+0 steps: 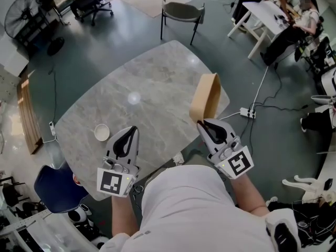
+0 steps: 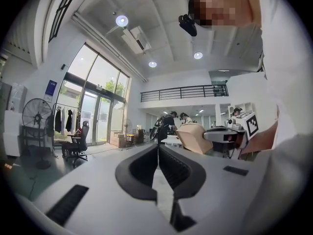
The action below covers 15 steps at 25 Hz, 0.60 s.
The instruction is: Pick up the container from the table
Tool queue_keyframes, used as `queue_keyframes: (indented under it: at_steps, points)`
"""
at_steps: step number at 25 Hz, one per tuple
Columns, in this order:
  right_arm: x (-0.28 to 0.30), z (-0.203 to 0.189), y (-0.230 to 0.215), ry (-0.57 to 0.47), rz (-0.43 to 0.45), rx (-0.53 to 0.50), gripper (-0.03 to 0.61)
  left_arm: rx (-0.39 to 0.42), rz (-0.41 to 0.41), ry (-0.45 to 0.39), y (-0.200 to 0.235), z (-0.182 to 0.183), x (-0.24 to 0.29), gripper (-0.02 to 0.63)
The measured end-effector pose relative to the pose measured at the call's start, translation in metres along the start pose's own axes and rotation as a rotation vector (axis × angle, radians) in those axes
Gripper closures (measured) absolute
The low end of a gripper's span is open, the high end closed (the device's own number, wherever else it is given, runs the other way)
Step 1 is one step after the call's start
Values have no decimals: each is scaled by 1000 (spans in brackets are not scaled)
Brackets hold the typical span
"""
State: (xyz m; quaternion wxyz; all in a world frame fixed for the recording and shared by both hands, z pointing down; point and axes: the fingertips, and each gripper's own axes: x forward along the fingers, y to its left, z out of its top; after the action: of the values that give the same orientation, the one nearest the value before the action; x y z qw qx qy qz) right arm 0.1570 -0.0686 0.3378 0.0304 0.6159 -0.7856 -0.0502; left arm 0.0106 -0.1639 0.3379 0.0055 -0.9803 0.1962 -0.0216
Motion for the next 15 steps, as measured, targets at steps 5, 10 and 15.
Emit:
queue_keyframes:
  at_steps: [5,10,15]
  points:
    - [-1,-4,1,16,-4,7,552,-10,-4,6,-3,-3,1,612]
    - [-1,-9,5,36,7,-3,555,-15,-7,15,-5,-7,0,611]
    - [-4,-9,2,35,3,5,555,-11,-9,13,-8,-6,3,612]
